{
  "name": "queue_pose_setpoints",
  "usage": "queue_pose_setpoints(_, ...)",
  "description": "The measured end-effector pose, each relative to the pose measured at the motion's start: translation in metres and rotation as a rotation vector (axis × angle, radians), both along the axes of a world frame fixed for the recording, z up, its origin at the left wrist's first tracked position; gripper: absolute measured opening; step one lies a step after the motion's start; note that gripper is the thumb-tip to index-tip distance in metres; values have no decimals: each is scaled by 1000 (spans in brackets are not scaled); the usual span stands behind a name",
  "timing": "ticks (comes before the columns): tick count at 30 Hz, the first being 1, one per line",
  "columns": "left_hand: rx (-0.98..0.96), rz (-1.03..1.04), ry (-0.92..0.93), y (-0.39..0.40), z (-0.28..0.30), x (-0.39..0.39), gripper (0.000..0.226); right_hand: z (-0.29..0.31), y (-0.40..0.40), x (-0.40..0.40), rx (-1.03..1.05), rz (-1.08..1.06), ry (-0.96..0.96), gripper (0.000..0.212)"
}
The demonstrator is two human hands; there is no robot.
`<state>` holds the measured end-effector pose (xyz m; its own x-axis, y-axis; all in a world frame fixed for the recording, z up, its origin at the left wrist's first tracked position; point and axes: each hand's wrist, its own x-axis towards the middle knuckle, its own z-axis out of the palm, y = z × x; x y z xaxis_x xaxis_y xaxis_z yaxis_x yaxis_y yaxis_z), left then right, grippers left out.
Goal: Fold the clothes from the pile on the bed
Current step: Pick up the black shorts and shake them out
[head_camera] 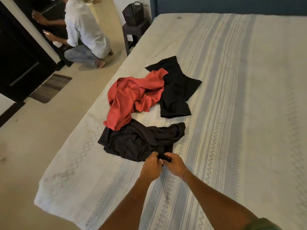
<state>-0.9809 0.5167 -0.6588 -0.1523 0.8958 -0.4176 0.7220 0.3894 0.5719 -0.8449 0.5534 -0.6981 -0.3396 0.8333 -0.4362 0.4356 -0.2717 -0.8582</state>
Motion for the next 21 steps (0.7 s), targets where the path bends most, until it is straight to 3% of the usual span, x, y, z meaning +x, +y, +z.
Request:
queue_pose_setpoints(5, 59, 401, -330, 18, 48, 13, 46, 71, -5, 20, 46, 93, 135, 22)
queue_pose_setpoints(10, 189, 253, -312, 30, 103, 21, 9, 139, -12, 51, 89, 169, 159, 46)
queue_pose_setpoints(14, 290, 205, -257, 40, 155, 46, 22, 189, -16, 80, 167, 100, 171, 50)
queue_pose_setpoints(18, 413, 169, -311, 42, 212, 97, 33, 229, -19, 112, 249, -23, 154, 38)
queue_pose_setpoints(21, 496, 180, -372, 40, 259, 132, 16, 247, -21, 144, 312, -10, 71, 32)
